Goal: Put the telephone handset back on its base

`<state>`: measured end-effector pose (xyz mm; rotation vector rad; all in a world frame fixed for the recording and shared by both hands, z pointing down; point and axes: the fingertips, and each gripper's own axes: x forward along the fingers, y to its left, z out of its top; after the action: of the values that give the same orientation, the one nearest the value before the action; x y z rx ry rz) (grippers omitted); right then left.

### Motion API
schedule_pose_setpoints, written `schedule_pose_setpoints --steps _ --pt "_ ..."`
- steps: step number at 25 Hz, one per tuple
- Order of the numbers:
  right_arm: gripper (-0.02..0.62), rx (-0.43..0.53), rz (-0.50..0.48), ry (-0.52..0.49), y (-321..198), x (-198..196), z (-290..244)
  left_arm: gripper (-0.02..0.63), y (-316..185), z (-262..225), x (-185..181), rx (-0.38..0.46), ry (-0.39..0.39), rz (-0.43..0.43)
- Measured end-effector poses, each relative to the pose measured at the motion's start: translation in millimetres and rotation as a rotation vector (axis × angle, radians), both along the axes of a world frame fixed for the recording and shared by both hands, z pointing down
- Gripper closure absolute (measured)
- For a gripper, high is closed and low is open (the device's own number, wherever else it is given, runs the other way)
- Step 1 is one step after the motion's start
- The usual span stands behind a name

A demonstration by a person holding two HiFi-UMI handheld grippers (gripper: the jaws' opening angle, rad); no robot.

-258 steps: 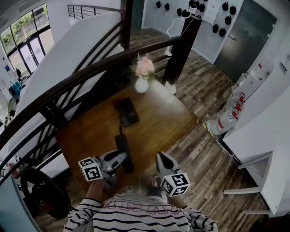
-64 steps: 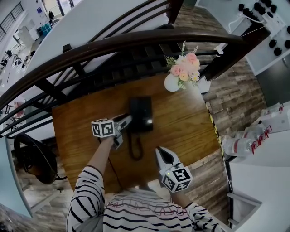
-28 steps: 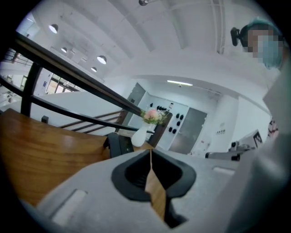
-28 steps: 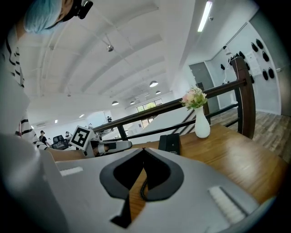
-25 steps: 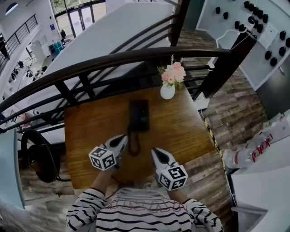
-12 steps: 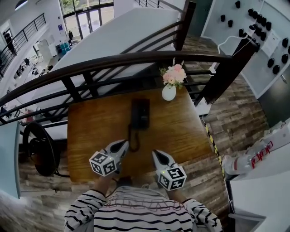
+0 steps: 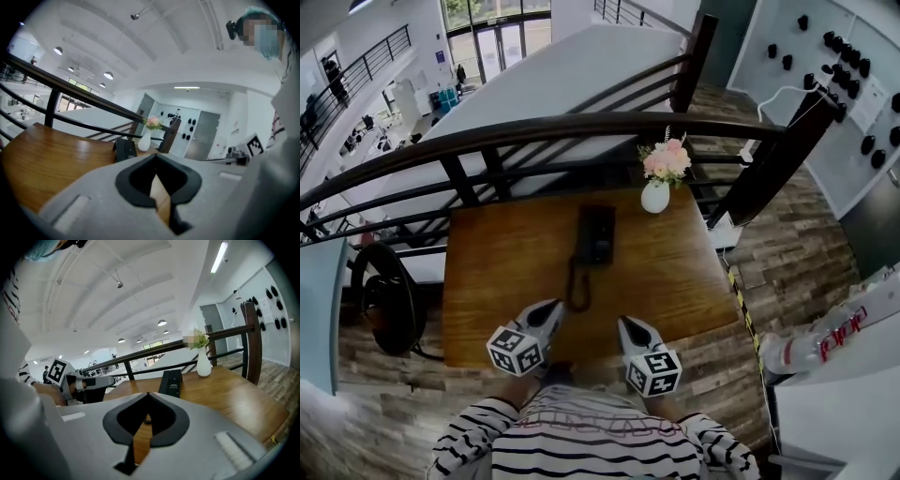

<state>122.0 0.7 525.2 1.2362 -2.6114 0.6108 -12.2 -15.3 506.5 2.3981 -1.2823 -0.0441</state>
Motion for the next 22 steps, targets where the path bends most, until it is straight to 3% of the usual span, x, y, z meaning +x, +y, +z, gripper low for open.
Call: schedule_pose_setpoints --steps 22 --pt "0.595 0.016 -0.013 0.000 12 -1 1 0.603 29 11 -1 -0.024 -0.003 -0.051"
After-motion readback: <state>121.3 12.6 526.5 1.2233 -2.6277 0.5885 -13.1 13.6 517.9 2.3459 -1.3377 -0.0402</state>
